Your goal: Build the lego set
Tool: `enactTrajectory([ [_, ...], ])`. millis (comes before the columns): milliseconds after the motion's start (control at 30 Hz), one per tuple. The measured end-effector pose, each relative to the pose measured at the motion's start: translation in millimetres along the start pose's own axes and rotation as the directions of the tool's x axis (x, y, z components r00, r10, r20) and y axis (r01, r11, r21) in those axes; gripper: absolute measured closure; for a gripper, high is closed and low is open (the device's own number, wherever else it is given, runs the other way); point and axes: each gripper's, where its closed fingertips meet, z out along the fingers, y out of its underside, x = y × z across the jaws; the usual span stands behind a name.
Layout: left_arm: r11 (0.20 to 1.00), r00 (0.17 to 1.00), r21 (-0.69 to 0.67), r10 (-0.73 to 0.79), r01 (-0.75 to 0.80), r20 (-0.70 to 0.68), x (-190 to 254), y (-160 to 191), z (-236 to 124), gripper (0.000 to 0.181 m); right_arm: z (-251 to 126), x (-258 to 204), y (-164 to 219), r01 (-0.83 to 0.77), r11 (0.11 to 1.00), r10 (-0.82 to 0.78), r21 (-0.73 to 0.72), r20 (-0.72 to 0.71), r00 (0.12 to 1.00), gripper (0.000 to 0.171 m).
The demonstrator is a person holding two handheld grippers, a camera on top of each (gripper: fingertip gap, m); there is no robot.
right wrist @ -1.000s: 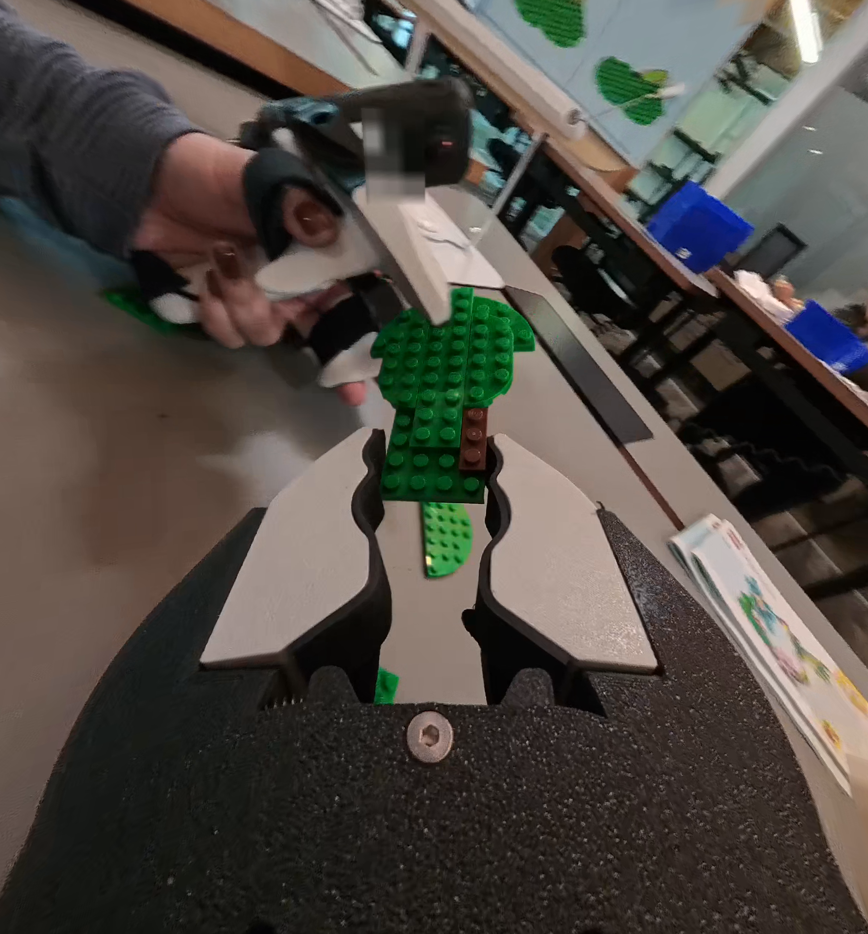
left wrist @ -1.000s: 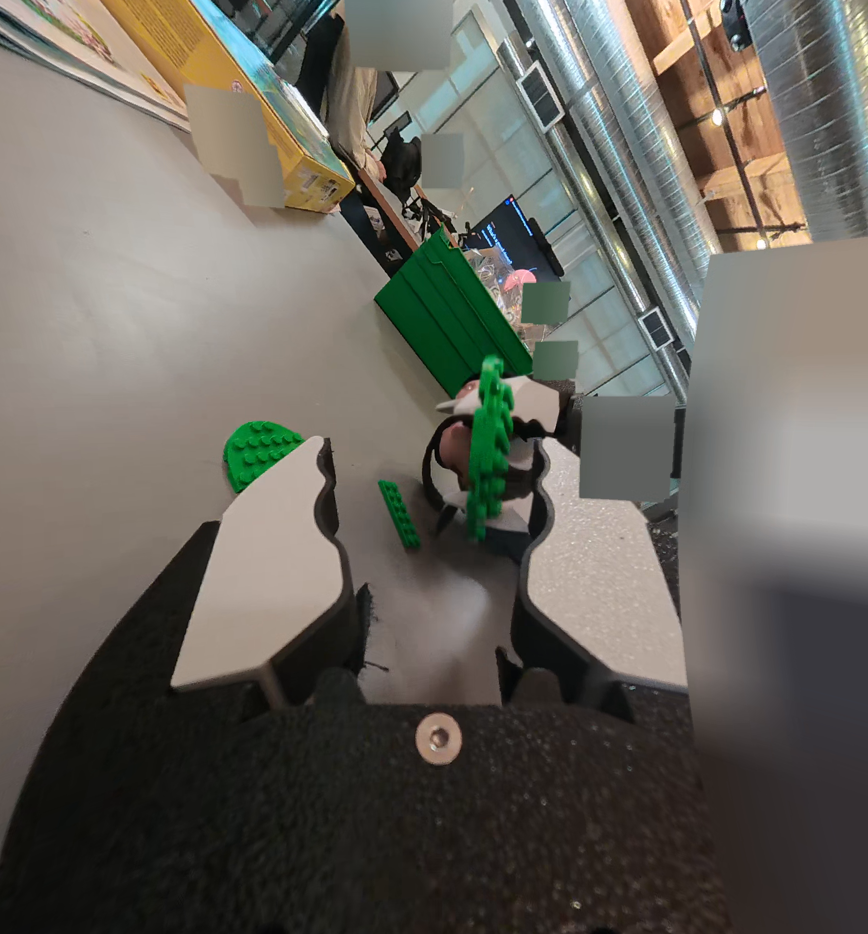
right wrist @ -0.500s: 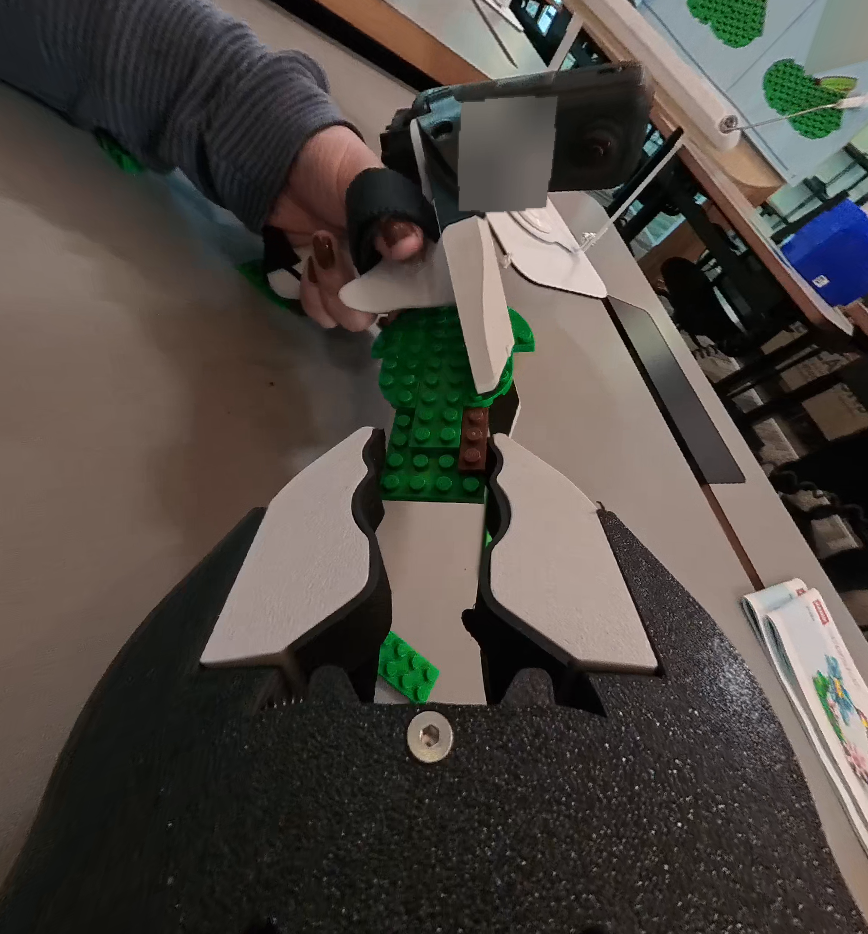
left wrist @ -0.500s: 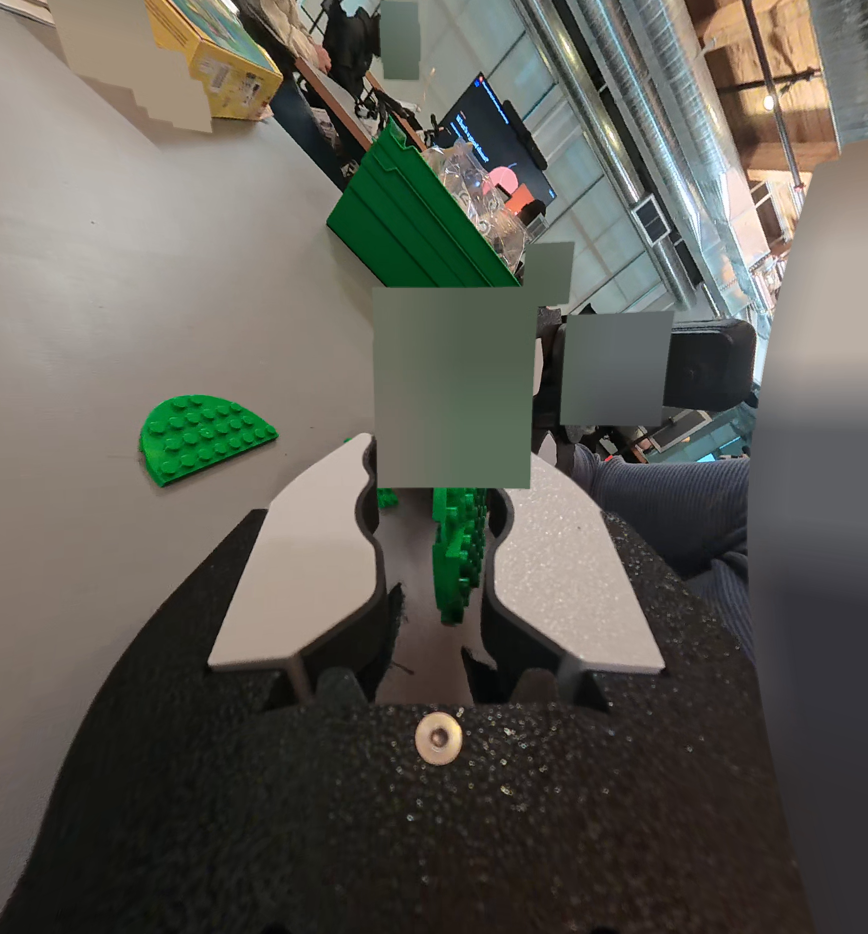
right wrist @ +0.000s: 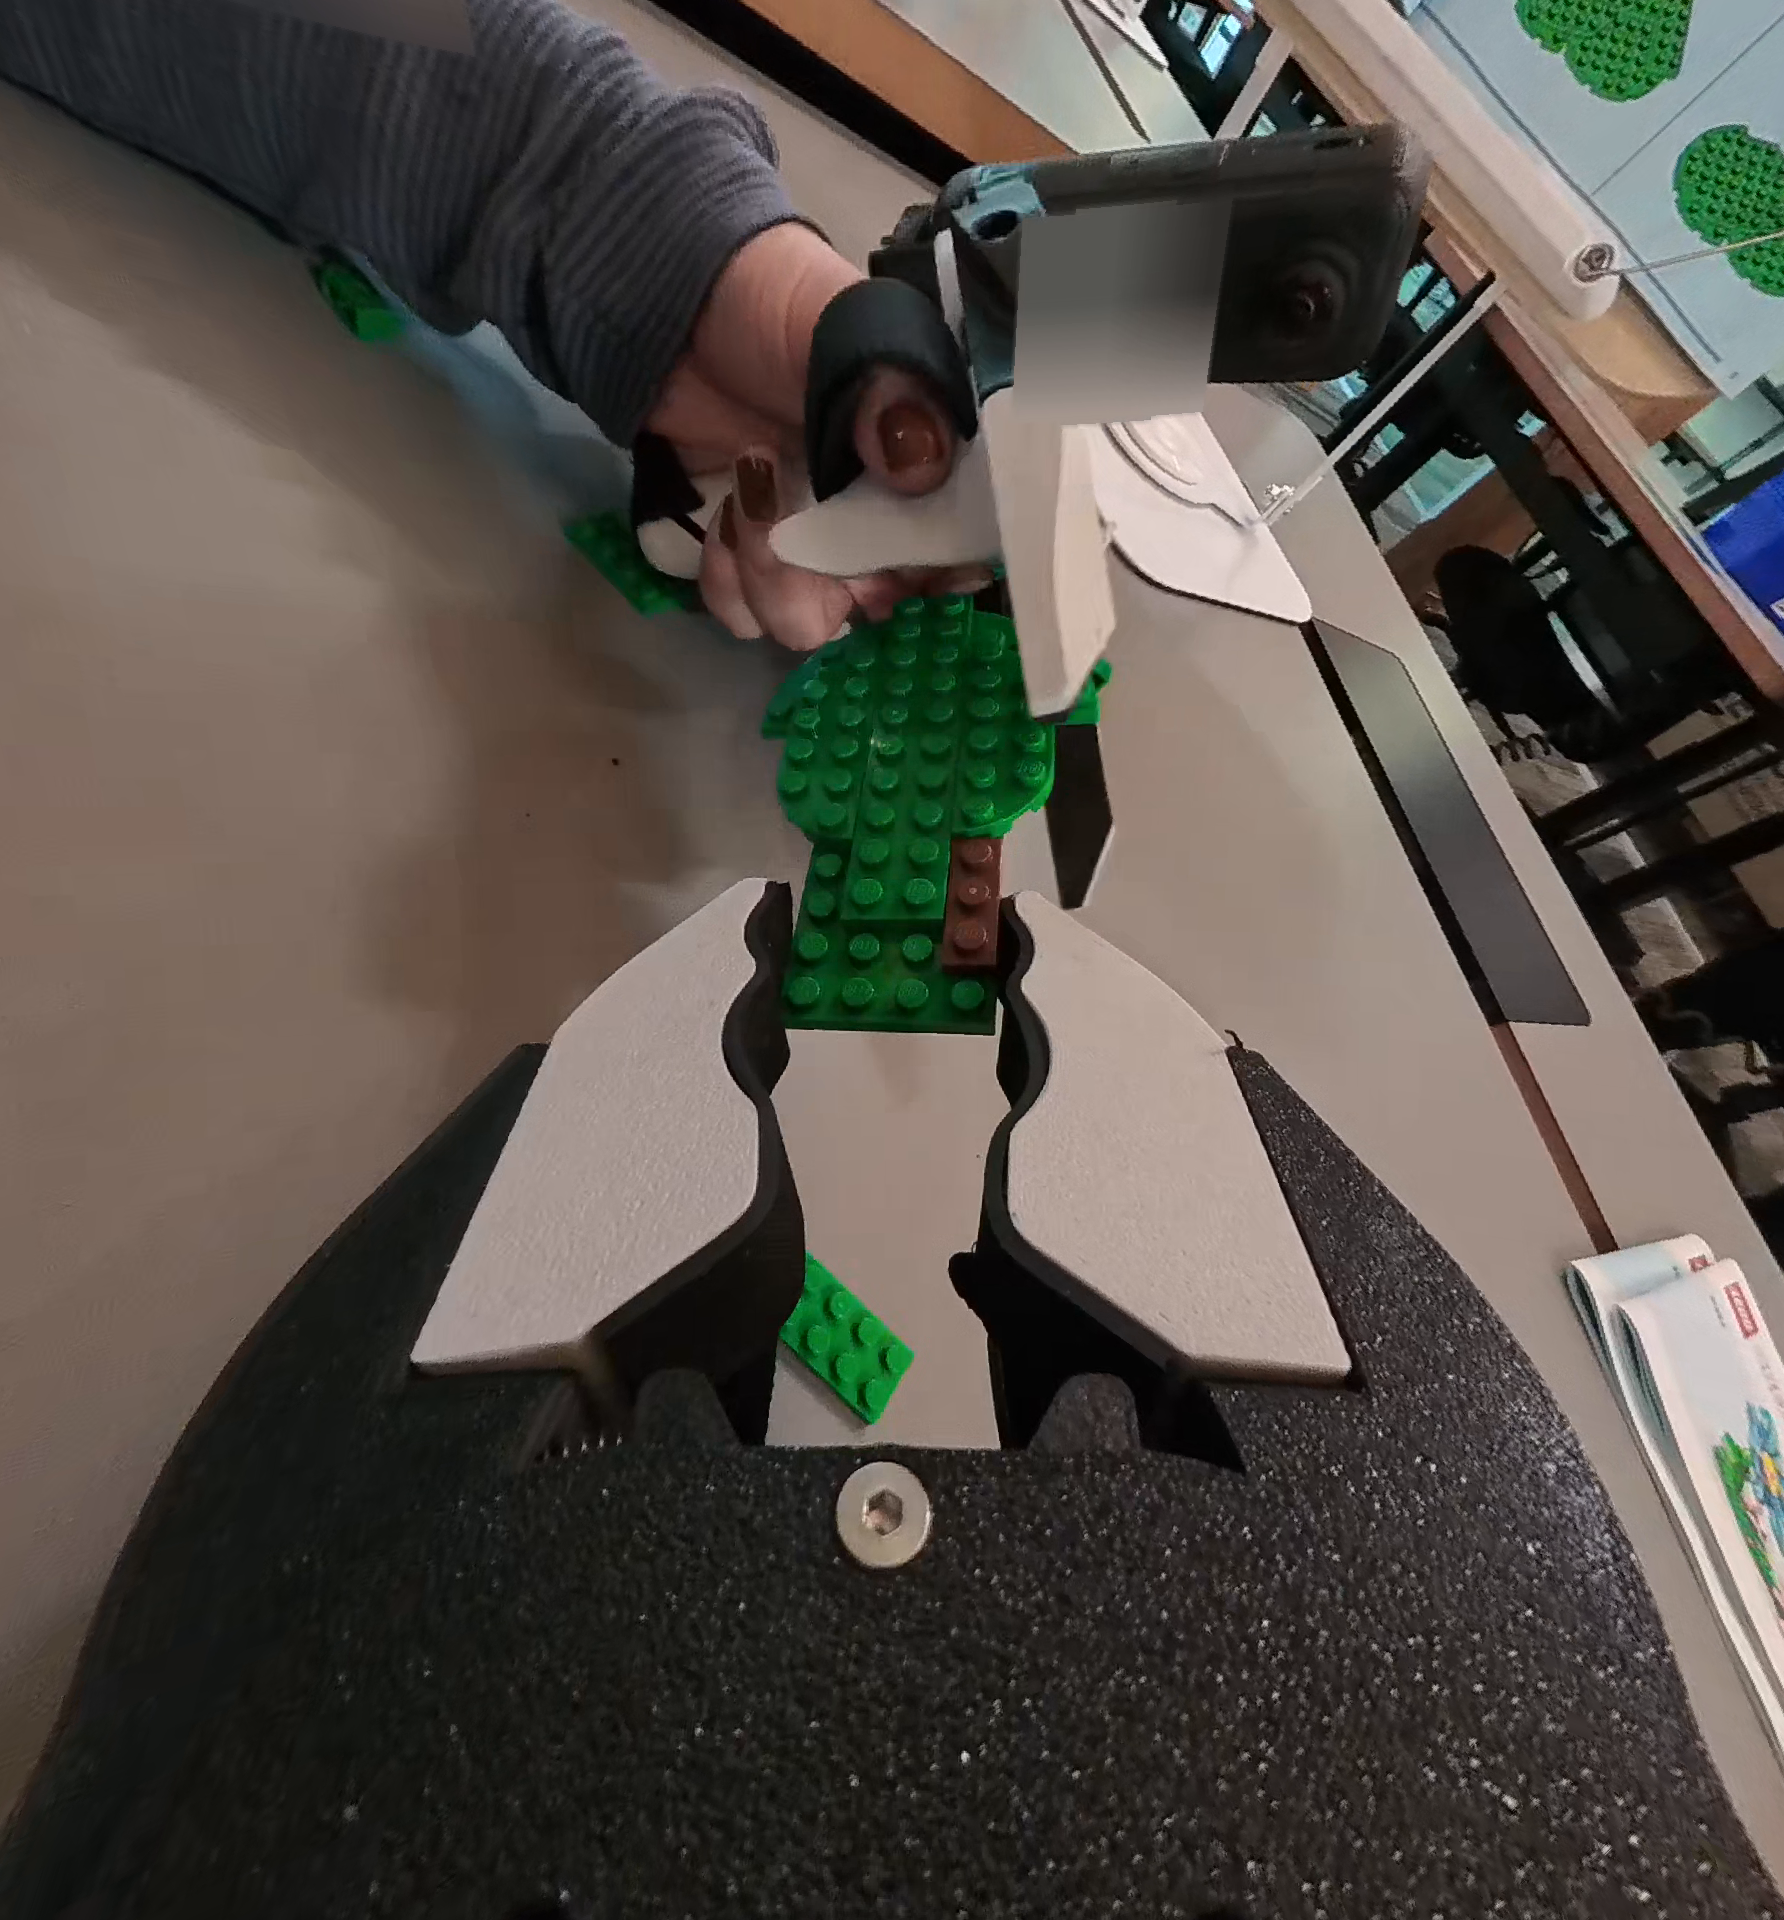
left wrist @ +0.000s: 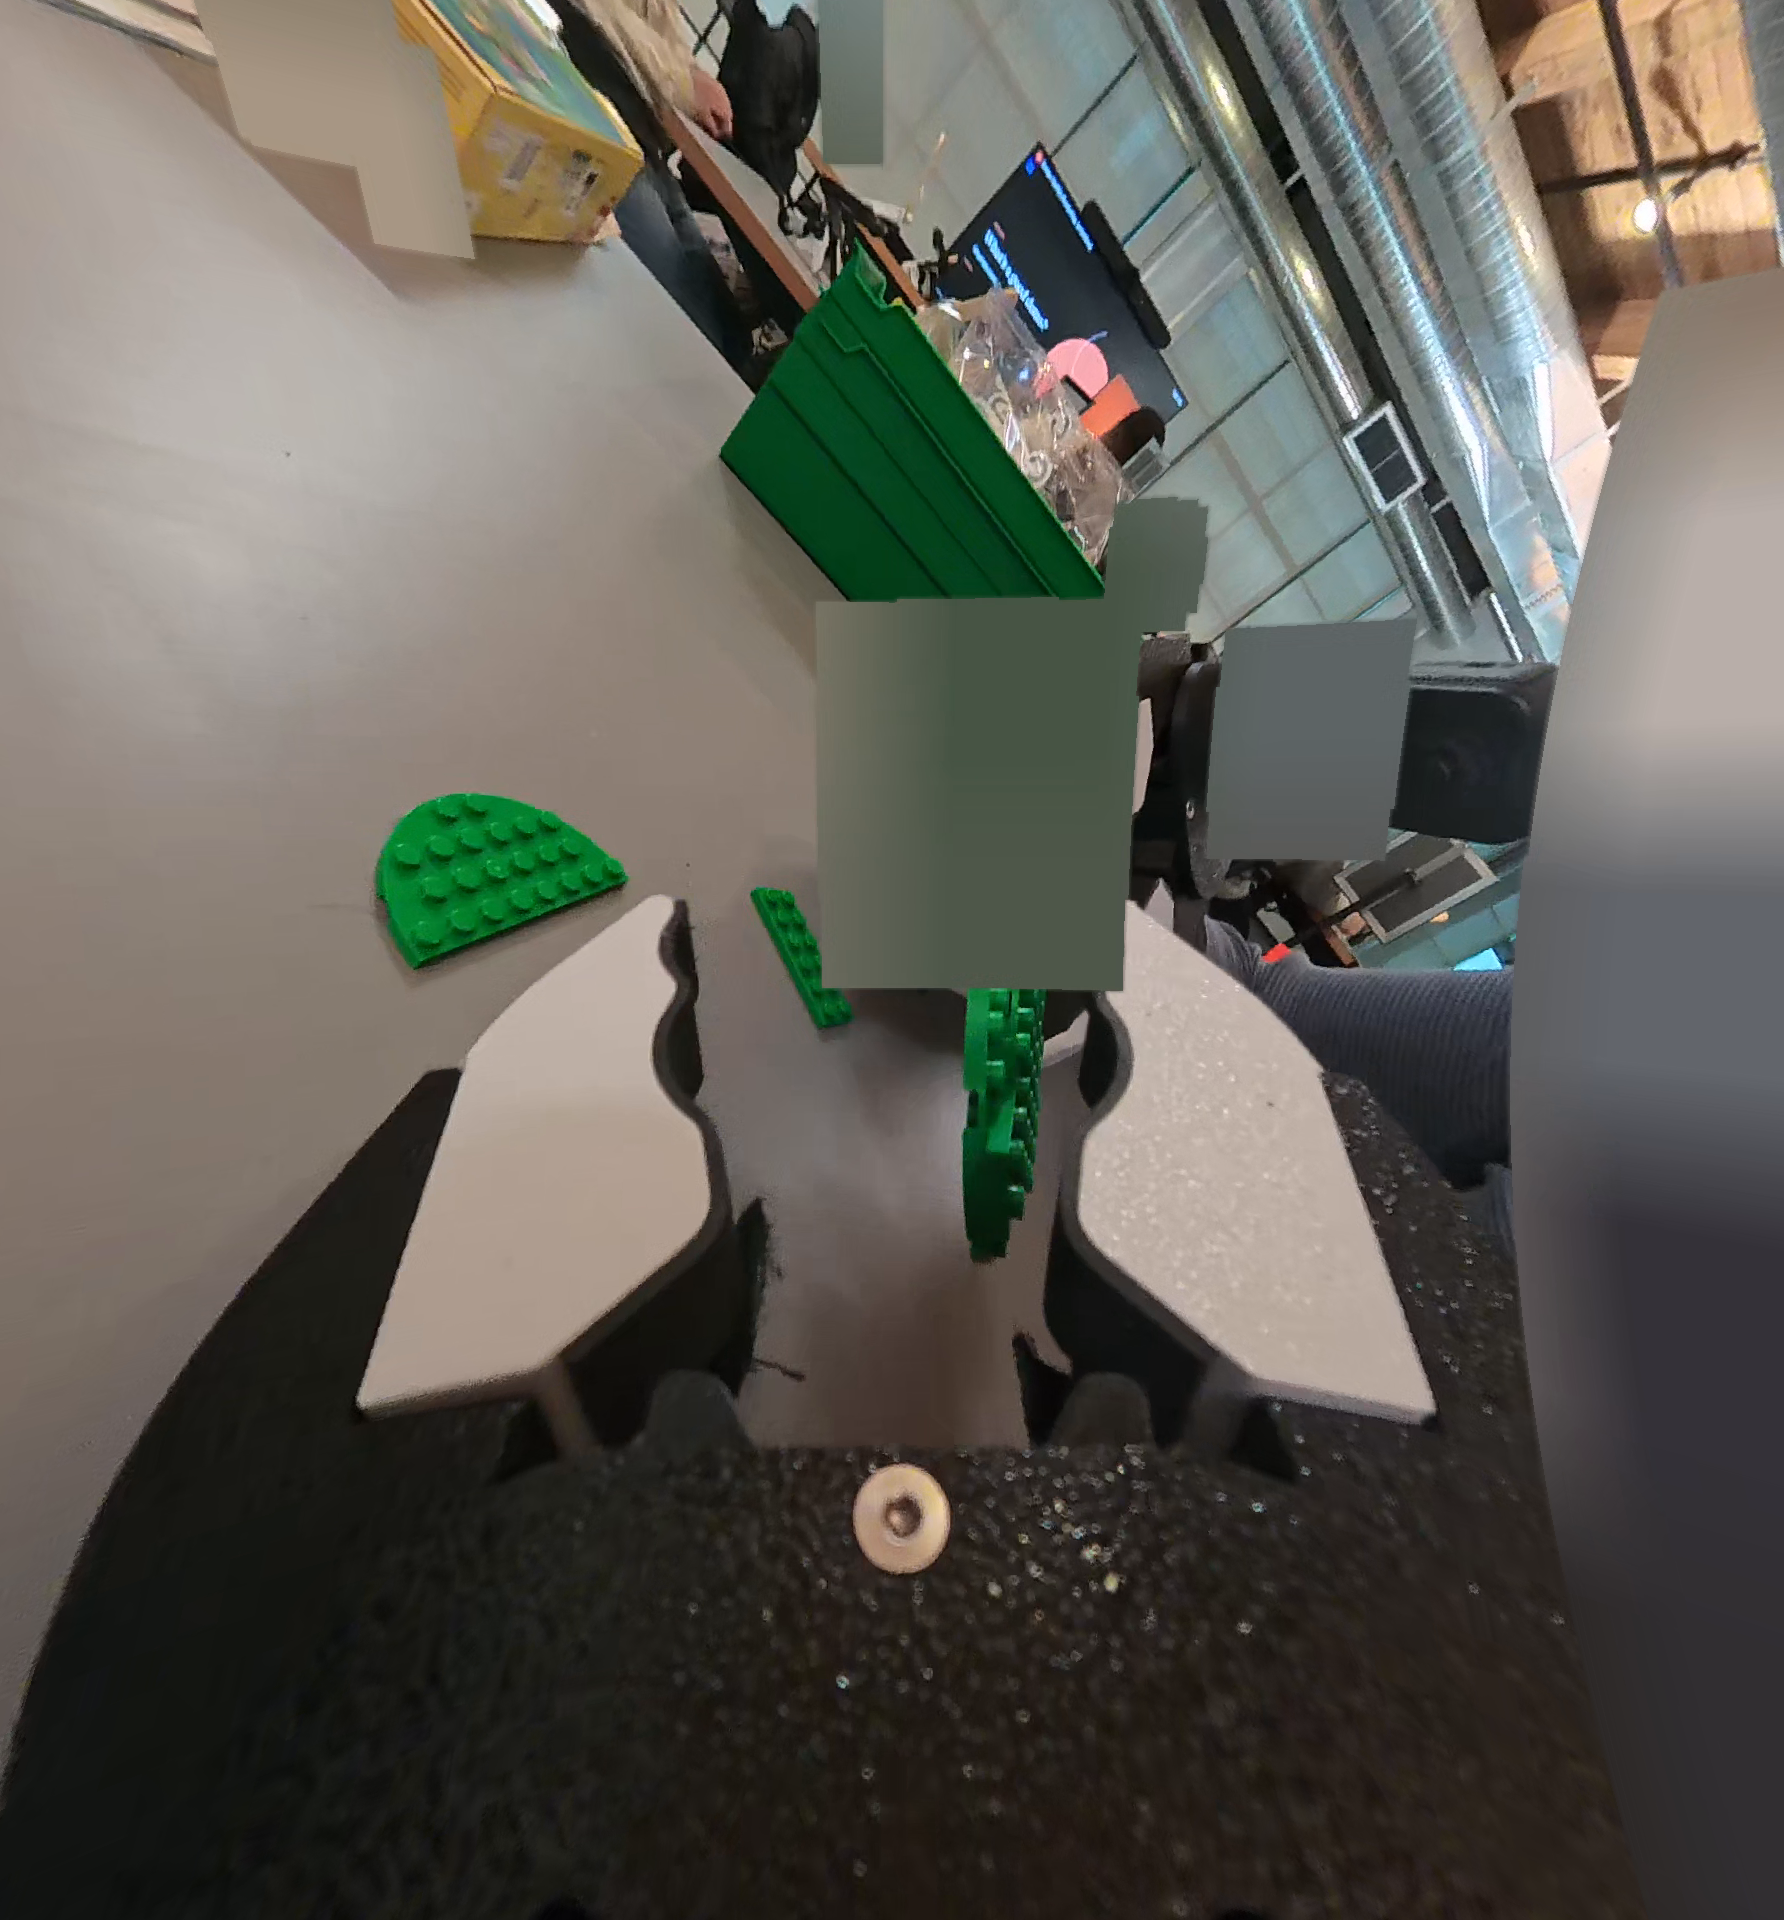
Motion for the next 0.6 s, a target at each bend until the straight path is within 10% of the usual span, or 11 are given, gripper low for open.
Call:
enactTrajectory([
  [200,0.997,0.998,-0.073,-0.032,0.028,-0.053,5,10,0,0.112,-2,3,-3,0.02,1.0,-0.02,0.01,-0.028,0.999,0.134],
  [600,0.988,0.988,-0.152,-0.008,-0.016,-0.155,23,24,4,0.172,0,3,1,0.044,0.999,-0.044,-0.022,-0.03,0.999,0.134],
])
